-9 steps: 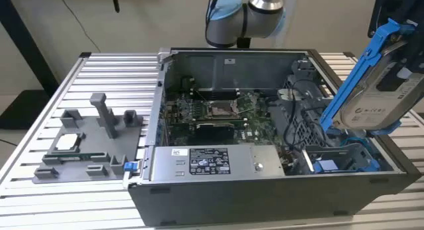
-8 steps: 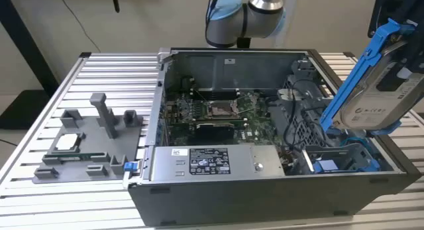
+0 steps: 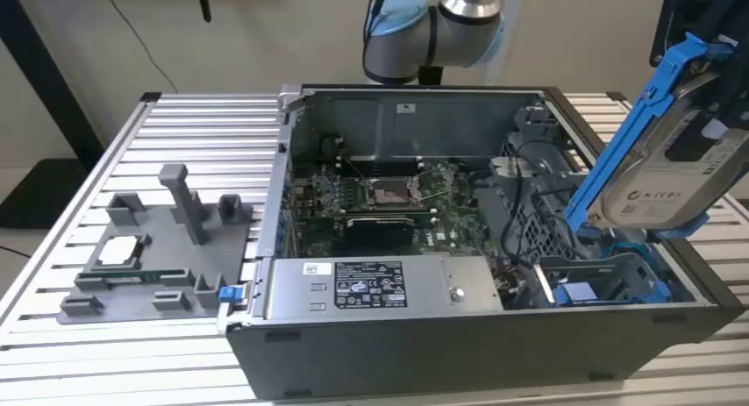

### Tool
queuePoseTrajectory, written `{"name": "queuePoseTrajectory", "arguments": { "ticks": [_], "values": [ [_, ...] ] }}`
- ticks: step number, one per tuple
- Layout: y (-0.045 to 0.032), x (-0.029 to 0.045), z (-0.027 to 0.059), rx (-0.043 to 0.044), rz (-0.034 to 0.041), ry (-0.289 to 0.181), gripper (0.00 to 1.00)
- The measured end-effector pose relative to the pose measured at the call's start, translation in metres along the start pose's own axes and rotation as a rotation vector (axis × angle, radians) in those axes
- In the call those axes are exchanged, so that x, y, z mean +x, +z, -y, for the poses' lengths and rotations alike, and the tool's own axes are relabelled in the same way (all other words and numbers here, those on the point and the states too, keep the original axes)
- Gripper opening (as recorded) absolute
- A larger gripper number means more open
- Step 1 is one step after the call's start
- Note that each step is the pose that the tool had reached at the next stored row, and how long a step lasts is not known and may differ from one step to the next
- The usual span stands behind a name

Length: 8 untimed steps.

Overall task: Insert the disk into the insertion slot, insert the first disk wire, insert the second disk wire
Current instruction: 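Insert the disk into the insertion slot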

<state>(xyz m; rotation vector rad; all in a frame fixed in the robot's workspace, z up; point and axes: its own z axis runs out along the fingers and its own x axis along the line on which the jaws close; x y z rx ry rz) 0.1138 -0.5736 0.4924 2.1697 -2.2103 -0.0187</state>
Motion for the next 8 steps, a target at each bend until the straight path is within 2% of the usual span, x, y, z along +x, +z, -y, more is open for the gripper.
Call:
{"name": "queuePoseTrajectory", "arguments": {
  "ticks": [4, 8],
  "values": [
    [0.0014, 0.0002, 0.0000, 0.0023, 0.0001, 0.000, 0.00],
    [0.0062, 0.0014, 0.0002, 0.0133, 0.0003, 0.000, 0.00]
  ]
}}
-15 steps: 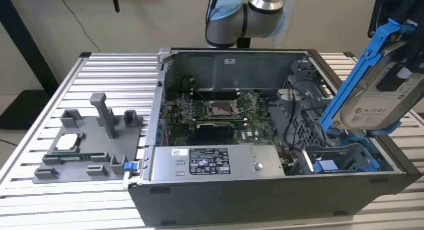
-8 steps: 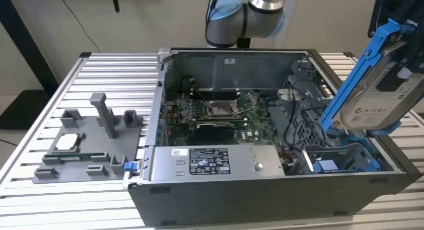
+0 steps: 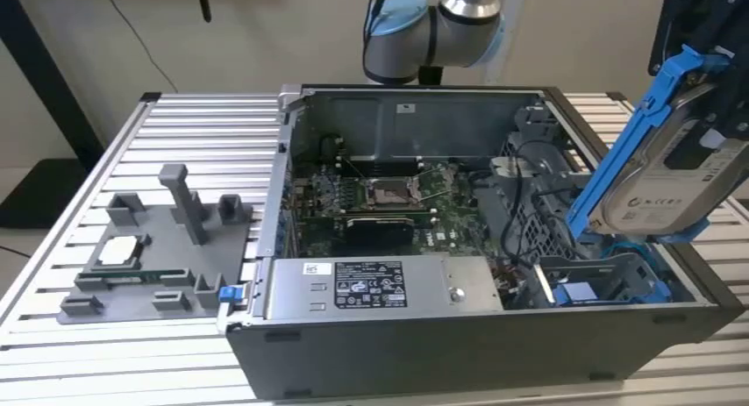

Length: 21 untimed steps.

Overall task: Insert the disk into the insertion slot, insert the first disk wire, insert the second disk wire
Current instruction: 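Insert the disk into the insertion slot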

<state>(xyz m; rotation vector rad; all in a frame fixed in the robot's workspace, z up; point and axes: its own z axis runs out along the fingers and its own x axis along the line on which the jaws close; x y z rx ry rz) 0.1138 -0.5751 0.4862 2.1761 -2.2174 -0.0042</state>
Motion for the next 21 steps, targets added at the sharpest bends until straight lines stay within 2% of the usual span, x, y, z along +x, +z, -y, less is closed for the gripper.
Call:
{"name": "queuePoseTrajectory", "arguments": {
  "ticks": [2, 4, 9, 21],
  "values": [
    [0.0029, 0.0014, 0.0002, 0.0055, 0.0003, 0.000, 0.00],
    [0.0066, 0.0033, 0.0003, 0.0073, 0.0002, 0.001, 0.00],
    [0.0146, 0.0049, 0.0005, 0.0074, 0.0108, 0.002, 0.00],
    [0.0351, 0.0100, 0.0012, 0.0115, 0.0119, 0.002, 0.00]
  ]
}}
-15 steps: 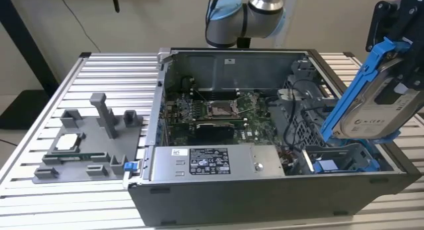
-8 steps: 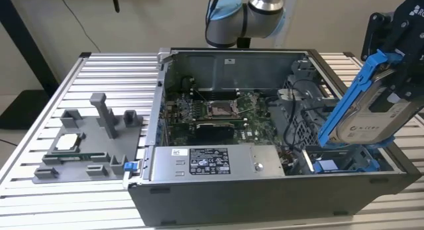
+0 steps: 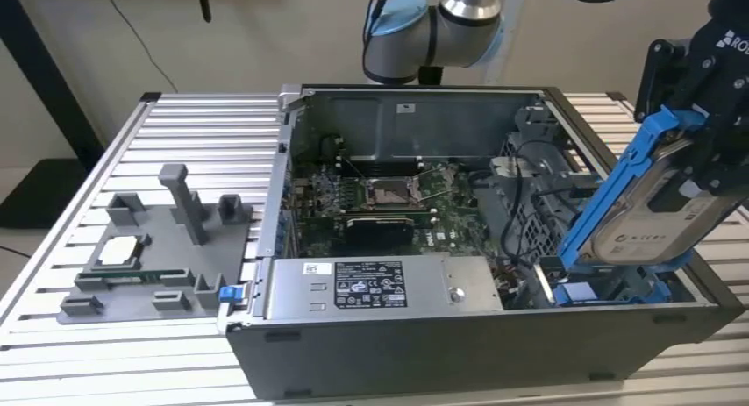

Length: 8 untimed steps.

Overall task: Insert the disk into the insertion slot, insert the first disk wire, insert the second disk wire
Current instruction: 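Insert the disk into the insertion slot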

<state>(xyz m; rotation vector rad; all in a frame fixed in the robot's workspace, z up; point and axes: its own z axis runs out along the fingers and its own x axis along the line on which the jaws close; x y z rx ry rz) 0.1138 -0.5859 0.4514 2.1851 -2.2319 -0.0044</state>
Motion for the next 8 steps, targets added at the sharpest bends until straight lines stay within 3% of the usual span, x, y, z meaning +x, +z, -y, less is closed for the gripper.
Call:
{"name": "queuePoseTrajectory", "arguments": {
  "ticks": [8],
  "values": [
    [0.0037, 0.0000, 0.0000, 0.0015, 0.0044, 0.000, 0.00]
  ]
}}
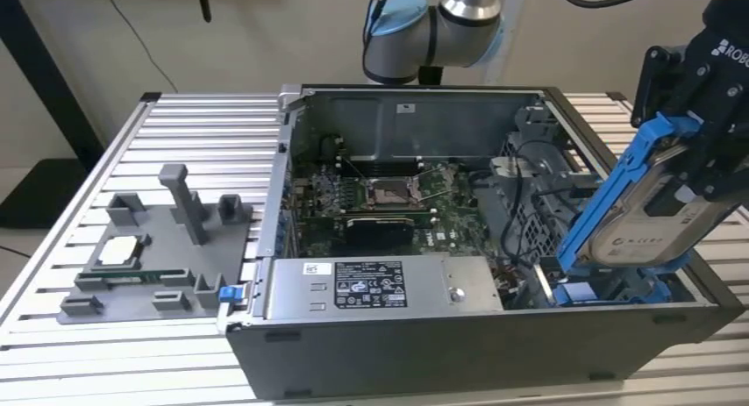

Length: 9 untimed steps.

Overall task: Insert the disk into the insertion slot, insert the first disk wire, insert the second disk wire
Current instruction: 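Insert the disk into the insertion slot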

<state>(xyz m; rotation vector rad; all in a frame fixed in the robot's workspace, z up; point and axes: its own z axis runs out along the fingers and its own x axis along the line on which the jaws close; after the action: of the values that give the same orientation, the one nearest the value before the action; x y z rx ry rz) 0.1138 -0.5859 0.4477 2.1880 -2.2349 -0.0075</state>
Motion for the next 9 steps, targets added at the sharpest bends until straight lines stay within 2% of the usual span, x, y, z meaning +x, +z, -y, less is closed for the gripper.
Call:
{"name": "queuePoseTrajectory", "arguments": {
  "ticks": [1, 4, 5, 9],
  "values": [
    [0.0004, 0.0001, 0.0000, 0.0008, 0.0072, 0.000, 0.00],
    [0.0015, 0.0000, 0.0001, 0.0050, 0.0396, -0.001, 0.00],
    [0.0027, 0.0000, 0.0001, 0.0060, 0.0438, -0.001, 0.00],
    [0.0096, -0.0001, 0.0003, 0.0071, 0.0467, -0.001, 0.00]
  ]
}}
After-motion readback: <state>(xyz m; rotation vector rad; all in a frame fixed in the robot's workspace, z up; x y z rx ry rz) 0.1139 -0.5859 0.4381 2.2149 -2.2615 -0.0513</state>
